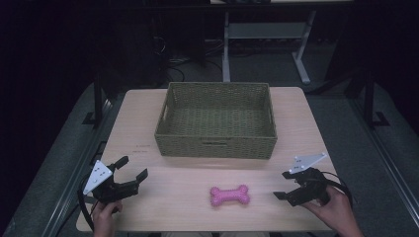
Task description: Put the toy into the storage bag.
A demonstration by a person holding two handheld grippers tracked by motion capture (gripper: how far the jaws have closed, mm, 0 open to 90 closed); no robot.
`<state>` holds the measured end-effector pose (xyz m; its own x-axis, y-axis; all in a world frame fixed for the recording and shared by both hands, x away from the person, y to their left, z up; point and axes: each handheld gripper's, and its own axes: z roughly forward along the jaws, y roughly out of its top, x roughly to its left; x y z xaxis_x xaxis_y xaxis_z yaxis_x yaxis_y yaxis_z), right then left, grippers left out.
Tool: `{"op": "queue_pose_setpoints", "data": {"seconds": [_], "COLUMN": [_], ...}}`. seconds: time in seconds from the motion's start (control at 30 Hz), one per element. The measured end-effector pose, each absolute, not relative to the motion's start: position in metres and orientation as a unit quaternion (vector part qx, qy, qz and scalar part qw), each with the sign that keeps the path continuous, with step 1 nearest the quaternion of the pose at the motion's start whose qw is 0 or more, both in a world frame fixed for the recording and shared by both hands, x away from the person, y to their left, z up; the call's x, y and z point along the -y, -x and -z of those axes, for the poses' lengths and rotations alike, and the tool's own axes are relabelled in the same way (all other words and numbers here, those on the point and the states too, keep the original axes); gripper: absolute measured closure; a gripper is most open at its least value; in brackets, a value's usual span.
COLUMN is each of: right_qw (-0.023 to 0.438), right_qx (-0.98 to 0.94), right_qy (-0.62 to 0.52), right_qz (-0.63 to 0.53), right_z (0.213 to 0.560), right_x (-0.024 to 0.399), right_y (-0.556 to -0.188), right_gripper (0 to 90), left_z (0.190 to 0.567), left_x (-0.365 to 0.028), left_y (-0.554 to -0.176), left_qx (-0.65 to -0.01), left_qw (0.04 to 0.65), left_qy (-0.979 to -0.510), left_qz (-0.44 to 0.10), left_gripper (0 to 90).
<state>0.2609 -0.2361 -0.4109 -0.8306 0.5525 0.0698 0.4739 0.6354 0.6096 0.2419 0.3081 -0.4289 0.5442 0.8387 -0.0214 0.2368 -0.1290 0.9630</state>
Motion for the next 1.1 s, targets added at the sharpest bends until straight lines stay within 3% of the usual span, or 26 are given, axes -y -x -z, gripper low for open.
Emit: {"op": "queue_pose_setpoints", "data": {"seconds": [0.23,0.4,0.8,0.97,1.1], "right_qw": [0.059,0.085,0.068,0.052,0.043], "right_qx": [-0.914,-0.925,-0.945,-0.950,-0.953], "right_qy": [-0.250,-0.208,-0.144,-0.134,-0.127], "right_qz": [-0.314,-0.308,-0.286,-0.278,-0.271], "right_z": [0.407,0.407,0.409,0.408,0.409], "right_x": [0.220,0.206,0.173,0.156,0.144], "right_y": [-0.261,-0.263,-0.269,-0.277,-0.280], "right_gripper": [24.1,24.1,21.9,14.6,14.3], "left_z": [0.429,0.429,0.430,0.430,0.430], "left_x": [-0.308,-0.307,-0.304,-0.305,-0.306], "left_y": [-0.243,-0.245,-0.247,-0.247,-0.247], "left_qx": [-0.385,-0.387,-0.387,-0.386,-0.388], "left_qw": [0.535,0.532,0.520,0.522,0.522], "left_qy": [-0.698,-0.699,-0.707,-0.706,-0.704], "left_qz": [-0.280,-0.279,-0.283,-0.284,-0.284], "left_gripper": [13.8,13.8,13.8,13.8,13.8]}}
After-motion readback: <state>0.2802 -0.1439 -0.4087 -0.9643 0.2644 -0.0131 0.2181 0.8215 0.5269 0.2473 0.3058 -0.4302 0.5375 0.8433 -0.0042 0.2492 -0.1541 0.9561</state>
